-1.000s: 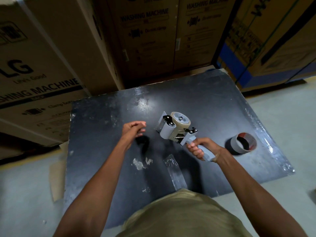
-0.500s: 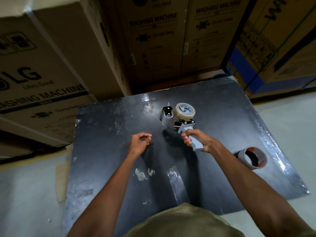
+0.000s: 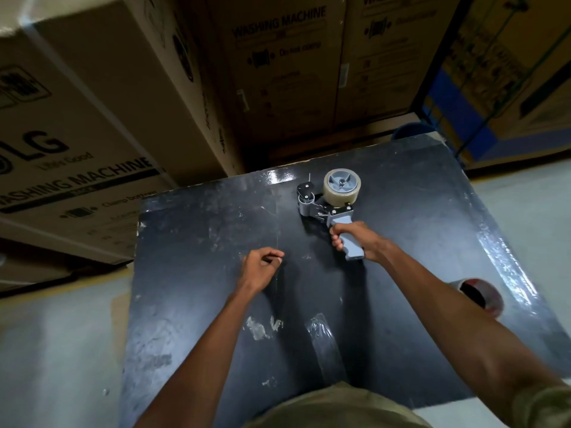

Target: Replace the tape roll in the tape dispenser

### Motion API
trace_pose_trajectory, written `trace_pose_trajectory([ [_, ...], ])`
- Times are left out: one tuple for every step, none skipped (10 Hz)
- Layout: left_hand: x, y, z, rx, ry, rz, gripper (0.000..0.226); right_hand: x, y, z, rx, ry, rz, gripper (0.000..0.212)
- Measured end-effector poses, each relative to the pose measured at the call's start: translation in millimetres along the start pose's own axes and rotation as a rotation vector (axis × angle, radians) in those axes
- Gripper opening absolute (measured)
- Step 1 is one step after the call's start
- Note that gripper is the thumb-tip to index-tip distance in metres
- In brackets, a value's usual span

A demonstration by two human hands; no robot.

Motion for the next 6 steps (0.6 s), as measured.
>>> trace_pose_trajectory([
  [1,1,1,0.001,0.012,0.004,0.025,1,1,-3,0.001,-0.054,-0.024,0.01],
  [2,0,-1,0.0,0.052,0.005,0.018,2,2,-8,0.006,-0.09,-0.048,0.008],
  [3,-2,-6,-0.003,0.087,0.024,0.016,-1,1,-9,0.021,-0.119,-0.07,0.008],
  [4,-5,-13,-0.012,0.137,0.034,0.016,-3,-4,-9,0.019,-0.133,-0.059,0.005],
  [2,-5,-14,-0.028,0.151,0.028,0.016,0,-3,-13,0.035,-0.097,-0.055,0.008],
  [0,-8,-13,-0.024,0.125,0.036,0.017,-3,-13,-15,0.073,-0.103,-0.077,0.031],
])
Point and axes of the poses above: each hand's wrist, its own y-axis towards the middle knuckle, its own x-axis out of the back of the hand, z = x × y, the point moved 1 cm from there along y, towards the middle knuckle, and after that the axes turned 2 degrees about z, right-handed, at the moved point
